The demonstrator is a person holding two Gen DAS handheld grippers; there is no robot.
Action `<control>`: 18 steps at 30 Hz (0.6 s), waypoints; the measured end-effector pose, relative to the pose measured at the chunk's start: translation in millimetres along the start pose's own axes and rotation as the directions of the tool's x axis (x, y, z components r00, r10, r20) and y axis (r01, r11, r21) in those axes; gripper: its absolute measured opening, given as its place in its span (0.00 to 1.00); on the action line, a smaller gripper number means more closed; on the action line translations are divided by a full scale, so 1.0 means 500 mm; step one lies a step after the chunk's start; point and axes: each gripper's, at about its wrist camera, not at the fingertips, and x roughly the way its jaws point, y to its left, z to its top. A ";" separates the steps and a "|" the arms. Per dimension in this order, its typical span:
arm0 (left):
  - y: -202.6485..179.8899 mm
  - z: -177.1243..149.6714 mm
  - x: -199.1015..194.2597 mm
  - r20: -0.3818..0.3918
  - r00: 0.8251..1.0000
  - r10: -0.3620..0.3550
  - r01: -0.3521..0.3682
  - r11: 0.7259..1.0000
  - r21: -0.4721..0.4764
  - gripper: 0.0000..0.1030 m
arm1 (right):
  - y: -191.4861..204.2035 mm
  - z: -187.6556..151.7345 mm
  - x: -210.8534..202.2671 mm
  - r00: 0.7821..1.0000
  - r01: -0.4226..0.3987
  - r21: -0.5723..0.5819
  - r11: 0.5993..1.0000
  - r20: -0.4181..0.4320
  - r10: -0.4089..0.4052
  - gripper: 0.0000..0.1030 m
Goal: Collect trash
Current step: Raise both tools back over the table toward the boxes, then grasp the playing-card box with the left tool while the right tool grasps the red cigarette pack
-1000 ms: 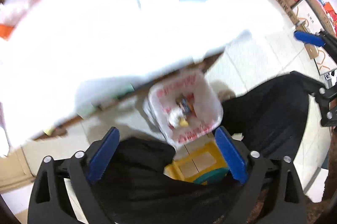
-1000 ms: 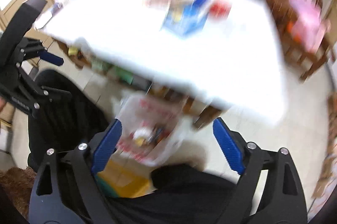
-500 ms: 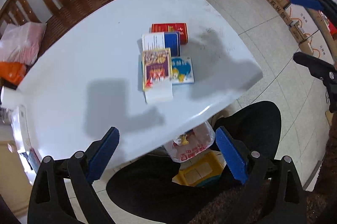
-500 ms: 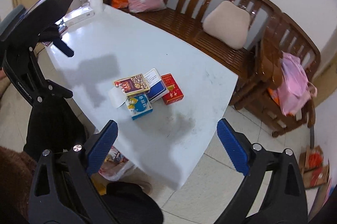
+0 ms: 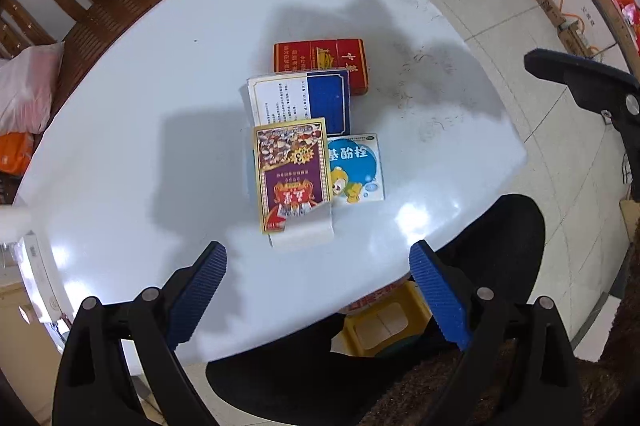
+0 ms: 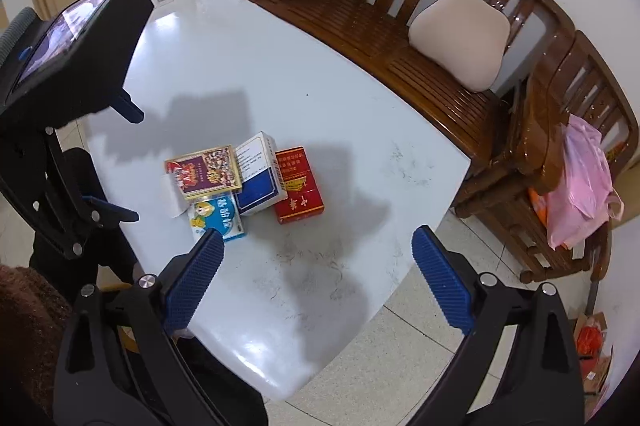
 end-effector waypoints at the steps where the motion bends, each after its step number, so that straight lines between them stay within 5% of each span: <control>1: 0.002 0.005 0.007 -0.003 1.000 -0.001 0.001 1.000 0.002 0.88 | -0.002 0.001 0.012 1.000 -0.008 -0.005 1.000 -0.008 0.008 0.90; 18: 0.064 0.060 0.139 -0.064 0.994 -0.093 0.089 0.993 -0.072 0.88 | 0.046 0.018 0.240 0.973 -0.139 -0.253 0.957 -0.216 0.084 0.90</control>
